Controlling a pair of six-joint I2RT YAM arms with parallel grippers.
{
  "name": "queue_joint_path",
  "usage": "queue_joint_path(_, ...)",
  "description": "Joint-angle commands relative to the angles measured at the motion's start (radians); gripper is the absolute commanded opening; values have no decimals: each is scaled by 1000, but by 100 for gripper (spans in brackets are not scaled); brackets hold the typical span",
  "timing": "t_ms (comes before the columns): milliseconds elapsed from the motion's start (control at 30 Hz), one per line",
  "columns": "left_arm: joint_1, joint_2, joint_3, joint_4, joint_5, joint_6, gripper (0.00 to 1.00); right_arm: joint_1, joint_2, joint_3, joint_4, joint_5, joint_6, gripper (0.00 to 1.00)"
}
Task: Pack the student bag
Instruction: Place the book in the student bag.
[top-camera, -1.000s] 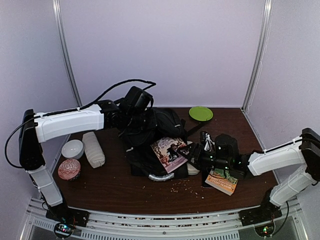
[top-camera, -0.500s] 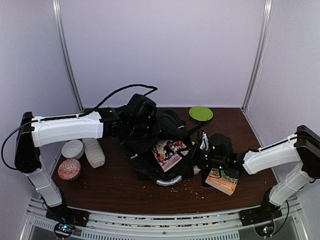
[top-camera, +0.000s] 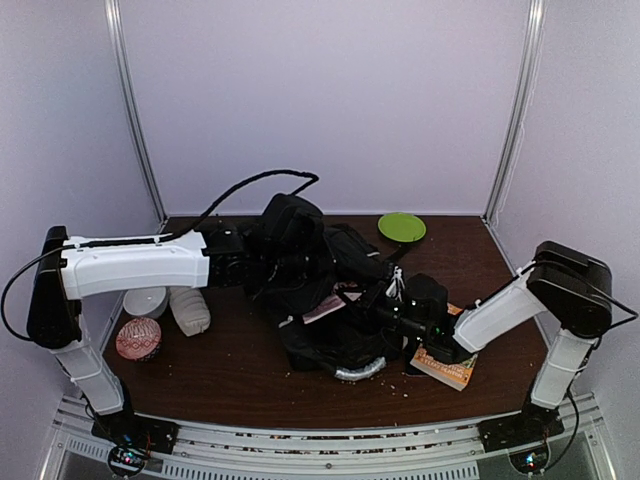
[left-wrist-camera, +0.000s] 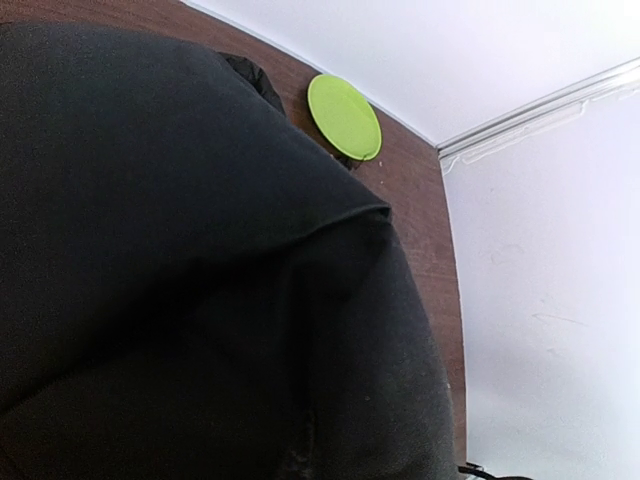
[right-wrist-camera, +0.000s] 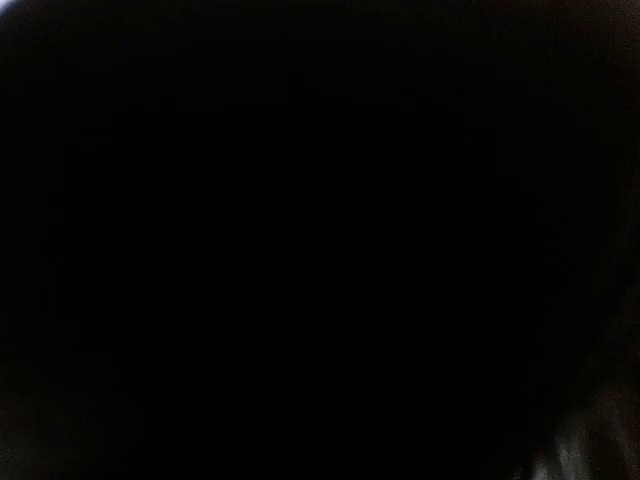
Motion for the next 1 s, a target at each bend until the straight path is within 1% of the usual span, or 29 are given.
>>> queue_joint_path(0,-26,-29,38,280,29,-80,0,-2,82,19,270,99,99,0)
queue_joint_path(133,-36,-16,37,293,36,-89,0,-1,123,-8,306,186,140,0)
queue_joint_path(300,-51,-23,-4,313,48,-113,0,-2,129,-27,287,330,182,0)
queue_joint_path(367,-57,-22,-9,313,55,-111,0,-3,125,3,203,347,196,0)
queue_joint_path(400,-57,-20,-11,310,59,-110,0,-8,122,31,97,329,203,0)
queue_joint_path(467,-57,-24,-17,302,59,-110,0,-15,123,92,-48,269,189,0)
queue_joint_path(500,-57,-28,-24,298,53,-110,0,-19,126,116,-95,232,174,5)
queue_joint_path(533,-57,-34,-33,295,45,-110,0,-23,132,129,-110,190,155,19)
queue_joint_path(600,-52,-53,-54,292,22,-108,0,-23,129,117,-105,147,144,44)
queue_joint_path(633,-48,-59,-64,289,16,-107,0,-23,116,100,-108,143,140,52)
queue_joint_path(700,-36,-66,-77,289,14,-110,0,-24,79,74,-143,130,117,65)
queue_joint_path(767,-26,-70,-85,289,11,-113,0,-24,34,64,-208,110,72,70)
queue_joint_path(833,-17,-73,-92,290,6,-116,0,-23,-8,60,-286,90,31,74)
queue_joint_path(967,2,-81,-100,287,-5,-115,0,-23,-96,31,-412,84,-10,77)
